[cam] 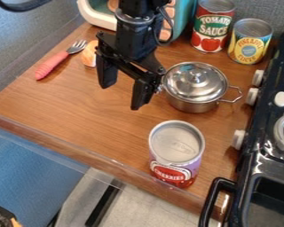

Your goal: Remove the lid of the silver pot and put it on the left side of the can

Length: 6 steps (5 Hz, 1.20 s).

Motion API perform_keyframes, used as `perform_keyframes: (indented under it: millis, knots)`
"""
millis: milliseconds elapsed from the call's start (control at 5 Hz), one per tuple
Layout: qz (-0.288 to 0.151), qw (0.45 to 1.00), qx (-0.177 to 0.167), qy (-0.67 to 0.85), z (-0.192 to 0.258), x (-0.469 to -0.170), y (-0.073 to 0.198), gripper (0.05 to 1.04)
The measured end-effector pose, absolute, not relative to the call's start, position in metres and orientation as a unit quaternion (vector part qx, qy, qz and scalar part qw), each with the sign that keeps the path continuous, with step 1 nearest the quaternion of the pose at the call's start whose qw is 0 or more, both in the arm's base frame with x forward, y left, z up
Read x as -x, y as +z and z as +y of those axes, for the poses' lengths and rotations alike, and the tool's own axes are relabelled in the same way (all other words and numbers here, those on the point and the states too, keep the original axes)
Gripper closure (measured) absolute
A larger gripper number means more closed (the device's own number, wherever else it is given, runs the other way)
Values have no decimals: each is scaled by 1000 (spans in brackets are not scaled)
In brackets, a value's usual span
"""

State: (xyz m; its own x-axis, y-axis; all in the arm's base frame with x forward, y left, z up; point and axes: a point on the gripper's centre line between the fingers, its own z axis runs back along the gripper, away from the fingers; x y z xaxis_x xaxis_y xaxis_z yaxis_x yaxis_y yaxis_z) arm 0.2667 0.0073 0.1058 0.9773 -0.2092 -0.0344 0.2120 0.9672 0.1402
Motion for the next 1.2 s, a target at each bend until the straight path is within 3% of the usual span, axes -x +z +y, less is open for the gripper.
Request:
perform_keyframes:
  millis: [200,800,1200]
  knots:
    - [25,992,-69,-106,6,-266,98,83]
    - [-3,991,-37,-131,-37,-377,95,83]
    - [-18,991,-25,-127,-44,-395,91,83]
